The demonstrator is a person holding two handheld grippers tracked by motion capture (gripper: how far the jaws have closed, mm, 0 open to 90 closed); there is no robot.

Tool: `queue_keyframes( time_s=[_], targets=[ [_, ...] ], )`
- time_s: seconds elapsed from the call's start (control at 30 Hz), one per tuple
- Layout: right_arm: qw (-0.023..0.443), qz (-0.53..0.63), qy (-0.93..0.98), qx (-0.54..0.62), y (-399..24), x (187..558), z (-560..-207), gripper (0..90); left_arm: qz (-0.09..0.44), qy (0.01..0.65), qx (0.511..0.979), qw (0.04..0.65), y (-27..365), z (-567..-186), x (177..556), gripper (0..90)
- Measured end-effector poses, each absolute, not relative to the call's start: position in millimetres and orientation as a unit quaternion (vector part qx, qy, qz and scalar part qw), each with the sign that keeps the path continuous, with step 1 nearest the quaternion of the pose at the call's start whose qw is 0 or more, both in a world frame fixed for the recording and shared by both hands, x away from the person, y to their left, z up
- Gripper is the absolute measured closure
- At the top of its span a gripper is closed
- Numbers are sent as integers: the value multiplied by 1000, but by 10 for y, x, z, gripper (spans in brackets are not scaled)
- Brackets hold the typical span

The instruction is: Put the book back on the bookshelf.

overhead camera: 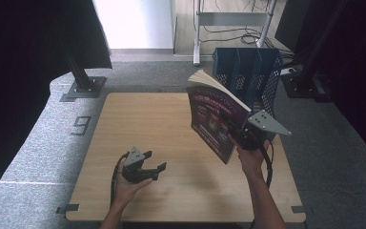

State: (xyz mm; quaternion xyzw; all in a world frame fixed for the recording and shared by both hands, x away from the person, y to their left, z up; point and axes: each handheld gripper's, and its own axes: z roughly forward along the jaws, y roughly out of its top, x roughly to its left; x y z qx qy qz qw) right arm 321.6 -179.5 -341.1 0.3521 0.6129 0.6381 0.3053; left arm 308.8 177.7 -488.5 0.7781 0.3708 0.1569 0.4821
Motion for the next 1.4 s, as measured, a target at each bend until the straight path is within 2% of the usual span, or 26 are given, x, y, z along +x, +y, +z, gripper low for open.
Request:
queue_keyframes(
  time_s=[1.4],
  targets=[
    [346, 607, 580, 418, -2104, 3596, -3424, 816, 156, 375, 777, 482, 1788, -4915, 3112, 222]
  ],
)
